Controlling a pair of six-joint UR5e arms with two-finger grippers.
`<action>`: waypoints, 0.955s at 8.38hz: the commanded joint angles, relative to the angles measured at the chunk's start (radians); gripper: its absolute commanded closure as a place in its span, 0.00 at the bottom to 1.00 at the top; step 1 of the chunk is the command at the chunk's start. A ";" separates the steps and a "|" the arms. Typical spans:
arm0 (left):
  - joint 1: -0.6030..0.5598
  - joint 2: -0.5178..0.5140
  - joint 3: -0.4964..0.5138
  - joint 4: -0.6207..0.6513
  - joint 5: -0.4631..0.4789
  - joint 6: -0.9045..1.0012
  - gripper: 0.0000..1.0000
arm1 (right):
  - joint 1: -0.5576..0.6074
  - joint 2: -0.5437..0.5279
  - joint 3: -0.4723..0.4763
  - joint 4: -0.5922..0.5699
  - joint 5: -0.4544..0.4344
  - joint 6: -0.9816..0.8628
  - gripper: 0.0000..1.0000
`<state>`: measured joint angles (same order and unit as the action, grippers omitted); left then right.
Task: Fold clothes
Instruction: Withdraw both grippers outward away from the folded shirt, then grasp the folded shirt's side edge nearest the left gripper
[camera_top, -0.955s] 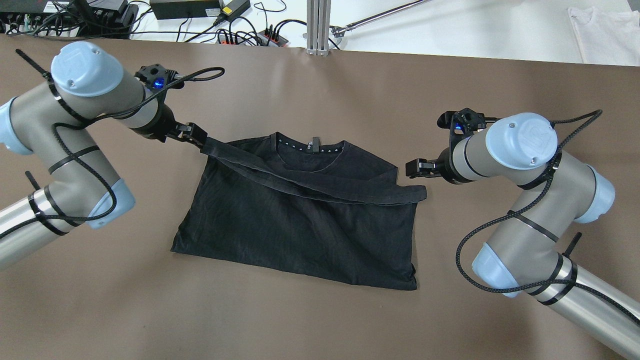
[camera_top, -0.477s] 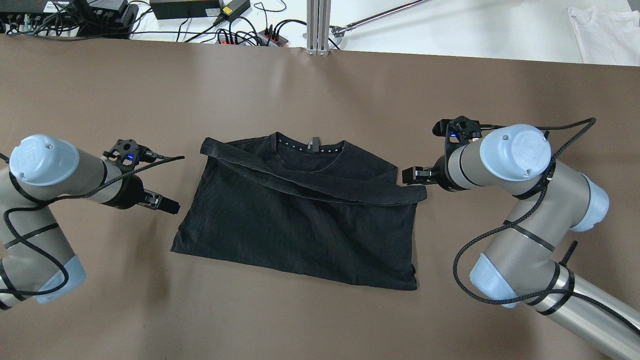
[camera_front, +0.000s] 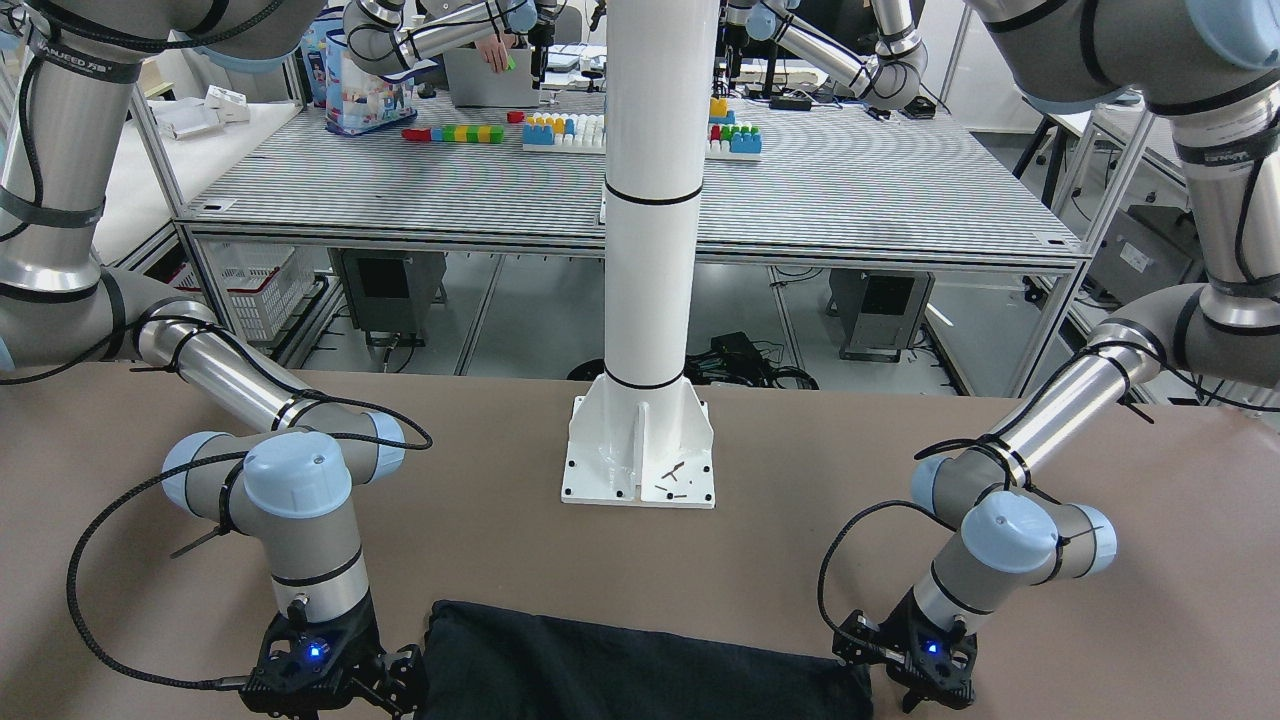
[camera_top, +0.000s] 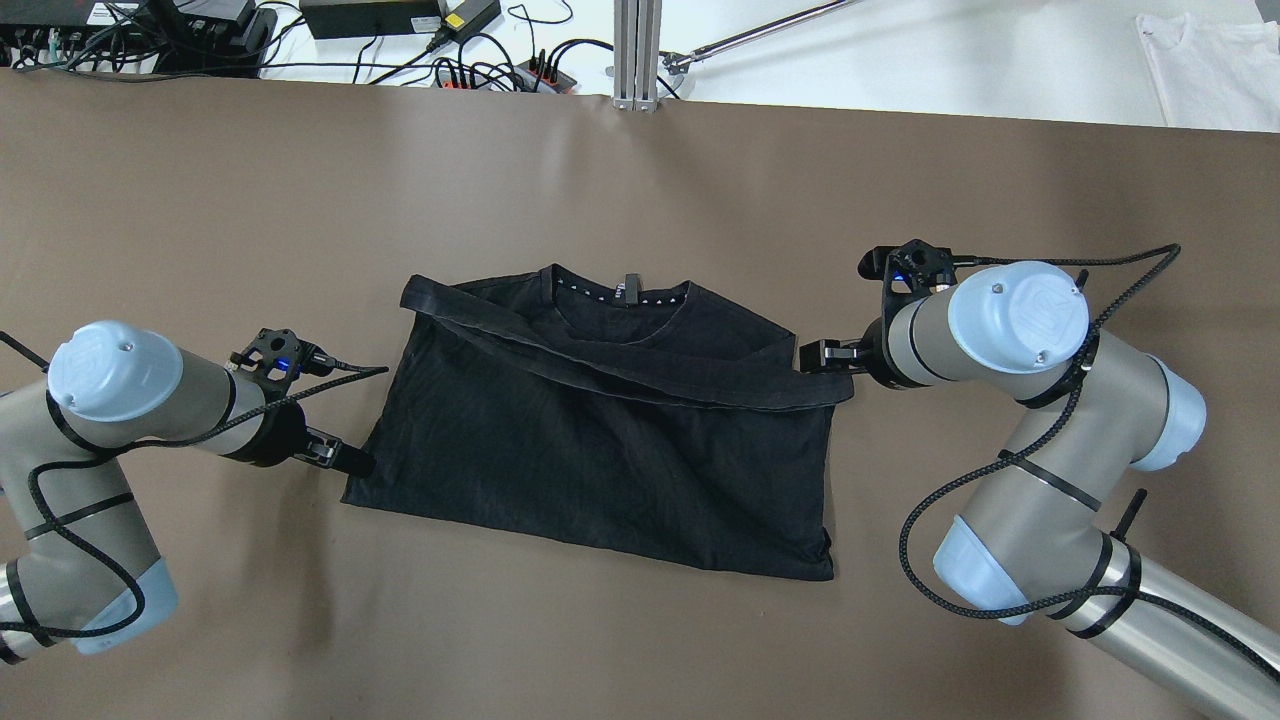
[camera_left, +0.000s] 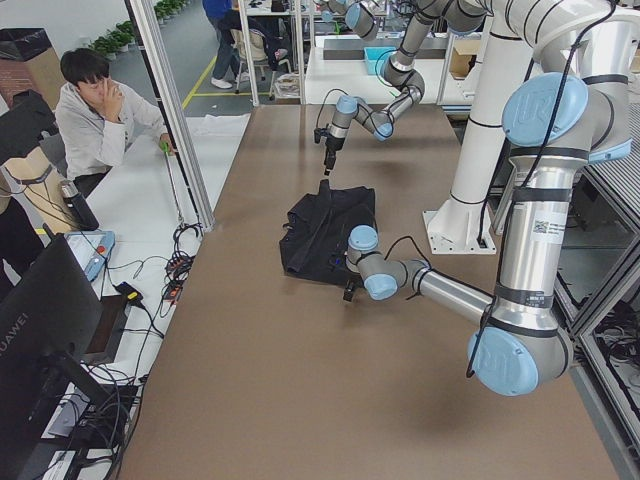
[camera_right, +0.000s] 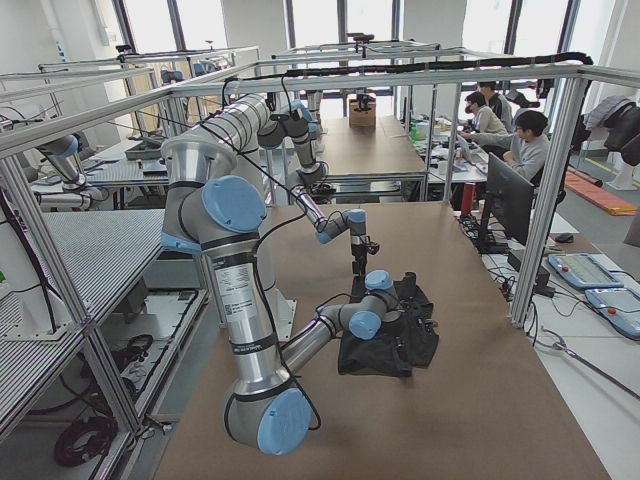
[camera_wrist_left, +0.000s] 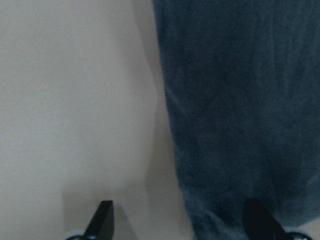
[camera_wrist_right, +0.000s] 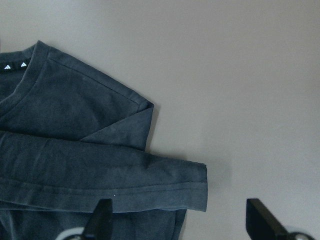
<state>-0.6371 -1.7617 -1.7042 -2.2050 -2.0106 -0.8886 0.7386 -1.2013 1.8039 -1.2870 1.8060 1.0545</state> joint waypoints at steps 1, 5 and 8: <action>0.031 0.001 -0.002 -0.002 0.009 -0.006 0.49 | -0.005 0.002 -0.006 0.000 -0.004 0.001 0.06; 0.033 -0.001 -0.038 -0.002 0.007 -0.012 1.00 | -0.011 0.002 -0.006 0.002 -0.004 0.001 0.06; -0.031 -0.004 -0.034 0.007 -0.002 -0.001 1.00 | -0.011 0.002 -0.006 0.002 -0.004 0.001 0.06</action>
<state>-0.6153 -1.7634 -1.7401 -2.2057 -2.0041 -0.9007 0.7275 -1.1996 1.7982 -1.2856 1.8024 1.0554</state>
